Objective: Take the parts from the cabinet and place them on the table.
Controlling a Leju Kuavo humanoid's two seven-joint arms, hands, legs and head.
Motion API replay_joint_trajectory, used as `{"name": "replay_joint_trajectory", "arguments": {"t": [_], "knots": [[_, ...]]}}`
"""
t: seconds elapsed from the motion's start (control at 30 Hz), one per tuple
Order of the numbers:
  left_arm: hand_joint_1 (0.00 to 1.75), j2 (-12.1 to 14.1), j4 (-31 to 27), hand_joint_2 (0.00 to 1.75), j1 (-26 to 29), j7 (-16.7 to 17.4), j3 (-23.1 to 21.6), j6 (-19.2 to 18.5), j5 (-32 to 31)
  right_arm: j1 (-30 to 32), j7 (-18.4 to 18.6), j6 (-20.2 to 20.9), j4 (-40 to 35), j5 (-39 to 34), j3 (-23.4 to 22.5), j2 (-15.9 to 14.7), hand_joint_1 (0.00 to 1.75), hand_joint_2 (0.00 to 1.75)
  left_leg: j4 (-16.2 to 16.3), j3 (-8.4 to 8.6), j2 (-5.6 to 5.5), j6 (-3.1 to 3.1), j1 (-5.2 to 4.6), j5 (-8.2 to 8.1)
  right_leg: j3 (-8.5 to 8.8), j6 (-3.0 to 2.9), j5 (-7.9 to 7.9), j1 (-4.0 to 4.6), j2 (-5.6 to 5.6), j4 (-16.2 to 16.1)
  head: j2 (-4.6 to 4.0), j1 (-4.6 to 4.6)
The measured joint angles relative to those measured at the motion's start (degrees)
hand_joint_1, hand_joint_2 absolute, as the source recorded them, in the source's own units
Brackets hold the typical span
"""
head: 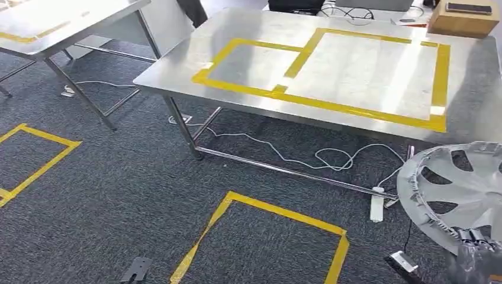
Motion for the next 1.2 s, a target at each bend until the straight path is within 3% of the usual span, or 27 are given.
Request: {"name": "replay_joint_trajectory", "arguments": {"t": [0.03,0.07,0.13,0.17,0.2,0.23,0.3,0.33,0.37,0.4,0.5,0.57,0.6,0.63,0.67,0.7,0.73,0.8,0.83,0.9,0.93,0.97,1.03,1.07,1.1,1.17,1.2], "knots": [[0.0,0.0,0.0,0.0,0.07,0.07,0.0,0.0,0.0,0.04,0.0,0.0,0.0,-0.02,0.02,0.0,1.75,1.75,-0.38,-0.54,0.0,0.03,0.01,0.98,0.23,0.03,-0.17,0.0,0.08,0.0,0.0,0.04],[0.0,0.02,0.0,0.0,0.11,0.06,0.02,0.0,0.0,0.05,0.0,0.0,0.0,-0.02,0.04,0.02,1.75,1.75,-2.92,0.05,0.0,0.13,0.01,3.51,0.56,0.04,-0.54,-0.01,0.23,0.0,0.0,0.02],[0.0,0.02,0.0,0.0,0.1,0.06,0.02,-0.3,-0.05,0.01,0.0,0.02,0.0,0.0,0.04,0.02,1.75,1.75,-12.32,3.66,0.03,0.66,0.0,9.85,1.34,0.37,-1.42,-0.04,0.48,-0.03,0.0,0.02],[0.0,0.04,0.0,0.0,0.09,0.06,0.02,-0.55,-0.09,-0.03,0.0,0.02,0.0,0.0,0.04,0.02,1.75,1.75,-16.03,5.11,0.19,1.14,-0.02,11.22,1.66,0.68,-1.64,0.04,0.48,0.01,0.0,-0.02],[0.0,0.04,0.0,0.0,-0.05,0.06,0.02,-0.79,-0.09,-0.05,0.0,0.04,0.0,0.02,0.04,0.04,1.75,1.75,-17.33,5.36,0.17,1.3,-0.14,8.69,1.74,1.09,-2.05,0.33,0.66,0.23,0.0,-0.11],[0.0,0.02,0.0,0.0,-0.13,0.06,0.02,-0.92,-0.11,-0.07,0.0,0.04,-0.02,0.02,0.02,0.04,1.75,1.75,-17.47,5.44,0.16,1.52,-0.16,7.89,1.87,1.58,-2.6,0.33,0.63,-0.74,0.0,0.04],[0.0,-0.02,0.0,0.0,0.0,0.04,0.02,-0.9,-0.15,0.08,0.0,0.04,-0.04,0.02,0.07,0.09,1.75,1.75,-18.63,6.12,0.05,2.12,0.02,8.27,3.13,2.53,-1.08,0.29,0.59,-1.05,0.0,-0.07],[0.0,0.04,0.0,0.0,0.17,0.04,0.07,-0.9,-0.15,-0.01,0.0,0.09,-0.04,0.02,0.04,0.07,1.75,1.75,-18.67,7.07,0.03,2.77,0.14,9.61,2.83,2.77,-1.71,0.17,0.42,-0.97,0.0,-0.15],[0.0,0.07,0.0,0.0,0.33,0.04,0.09,-0.92,-0.15,-0.08,-0.04,0.09,-0.04,0.02,0.04,0.09,1.75,1.75,-18.65,7.96,0.12,3.09,0.1,9.6,2.72,2.89,-2.59,0.15,0.3,0.69,0.0,0.18],[0.0,0.04,0.0,0.0,0.32,0.04,0.13,-0.92,-0.15,-0.06,-0.11,0.09,-0.04,0.07,0.09,0.09,1.75,1.75,-18.65,8.64,0.13,3.44,-0.02,9.2,1.11,2.96,-3.74,0.19,0.31,4.0,0.0,0.31],[0.0,0.02,0.0,0.0,0.31,0.04,0.13,-0.94,-0.13,-0.04,-0.2,0.09,0.04,0.11,0.11,0.09,1.75,1.75,-18.64,10.39,0.1,3.81,-0.39,7.66,-6.75,2.95,-7.58,0.37,0.34,15.4,0.0,0.2],[0.0,0.02,0.0,0.0,0.53,0.06,0.2,-0.87,-0.09,0.09,-0.17,0.09,0.26,-0.04,0.13,0.09,1.75,1.75,-18.65,12.17,-0.11,3.84,-0.6,6.27,-7.7,2.73,-7.81,0.4,0.34,13.35,0.0,0.24],[0.0,0.02,0.0,0.0,0.59,0.06,0.22,-0.87,-0.09,0.14,-0.17,0.09,0.31,-0.04,0.13,0.09,1.75,1.75,-18.65,13.18,-0.2,3.82,-0.7,5.45,-6.95,2.45,-6.87,0.45,0.33,10.0,0.0,0.33],[0.0,-0.02,0.0,0.0,0.64,0.07,0.26,-0.87,-0.09,0.15,-0.17,0.09,0.33,-0.04,0.13,0.09,1.75,1.75,-18.65,14.23,-0.2,3.75,-0.78,4.51,-5.87,2.03,-4.14,0.6,0.31,5.57,0.0,0.26],[0.0,-0.07,0.0,0.0,0.75,0.06,0.28,-0.87,-0.09,0.19,-0.17,0.09,0.35,-0.04,0.13,0.09,1.75,1.75,-18.71,15.05,-0.2,3.62,-0.77,3.5,-5.21,1.57,1.67,0.82,0.14,1.75,0.0,0.3],[0.0,-0.09,0.0,0.0,0.72,0.06,0.37,-0.87,-0.07,0.15,-0.15,0.09,0.5,-0.04,0.13,0.09,1.75,1.75,-18.68,16.0,-0.18,3.26,-0.85,2.59,-5.05,1.58,3.76,1.18,0.04,1.71,0.0,0.04],[0.0,-0.09,0.0,0.0,0.55,0.07,0.39,-0.77,-0.07,0.0,-0.22,0.07,0.53,-0.04,0.15,0.09,1.75,1.75,-19.42,16.19,-0.28,2.82,-0.68,2.22,-3.92,1.12,1.84,1.54,0.1,1.71,0.0,0.18],[0.0,-0.2,0.0,0.0,0.34,0.22,0.44,-0.4,0.02,0.12,-0.11,0.07,0.39,-0.13,0.02,0.09,1.75,1.75,-19.38,17.52,-0.24,2.09,-0.53,3.44,-2.79,0.37,1.76,1.75,0.22,1.07,0.0,0.22],[0.0,-0.26,0.0,0.0,0.04,0.46,0.46,-0.06,0.02,-0.01,-0.09,0.07,0.39,-0.15,-0.07,0.09,1.75,1.75,-17.02,16.32,-0.26,1.71,-0.66,4.84,-1.84,0.17,1.67,1.35,0.26,0.51,0.0,0.07],[0.0,-0.28,0.0,0.0,-0.25,0.76,0.5,0.64,0.04,-0.22,0.02,0.07,0.39,-0.11,-0.11,0.09,1.75,1.75,-8.5,10.83,-0.16,1.05,-0.59,7.17,-0.07,-0.33,0.88,0.95,0.2,-0.91,0.0,-0.07],[0.0,-0.31,0.0,0.0,-0.2,0.79,0.5,0.9,0.02,-0.34,0.0,0.07,0.39,-0.09,-0.11,0.09,1.75,1.75,-5.3,7.92,-0.16,0.76,-0.43,5.82,0.61,-0.26,0.43,0.79,0.24,-1.21,0.0,0.0],[0.0,-0.31,0.0,0.0,-0.12,0.81,0.52,1.2,0.02,-0.33,0.0,0.09,0.39,-0.09,-0.09,0.09,1.75,1.75,-3.13,5.39,-0.16,0.62,-0.26,2.73,1.4,-0.18,-0.21,0.63,0.3,-1.42,0.0,-0.07],[0.0,-0.31,0.0,0.0,0.14,0.85,0.59,1.25,0.02,-0.25,0.0,0.09,0.42,-0.07,-0.07,0.09,1.75,1.75,-2.34,2.11,-0.15,0.09,0.07,-2.18,2.95,-0.09,-1.47,0.21,0.52,-1.46,0.0,-0.06],[0.0,-0.28,0.0,0.0,0.19,0.85,0.61,1.33,0.0,-0.21,0.0,0.11,0.44,-0.07,-0.04,0.11,1.75,1.75,-3.54,1.32,-0.14,-0.04,0.25,-2.12,4.04,0.04,-2.2,-0.05,0.6,-1.48,0.0,-0.07],[0.0,-0.24,0.0,0.0,0.22,0.85,0.63,1.7,-0.17,-0.2,0.0,0.13,0.44,-0.07,0.0,0.11,1.75,1.75,-6.31,1.4,-0.13,-0.35,0.42,0.38,5.07,0.33,-2.93,-0.36,0.63,-1.48,0.0,-0.02],[0.0,-0.22,0.0,0.0,0.3,0.76,0.63,2.38,-0.61,-0.23,-0.07,0.17,0.46,-0.07,0.02,0.11,1.75,1.75,-14.35,2.53,-0.03,-1.09,0.95,10.2,6.78,1.21,-4.29,-0.89,0.68,-1.48,0.0,-0.07],[0.0,-0.37,0.02,0.0,0.38,0.68,0.63,2.51,-0.66,-0.27,-0.07,0.2,0.44,-0.07,0.0,0.11,1.75,1.75,-17.61,2.06,0.25,-1.22,1.35,13.09,7.49,1.75,-4.95,-0.67,0.9,-0.91,0.0,-0.44]]}}
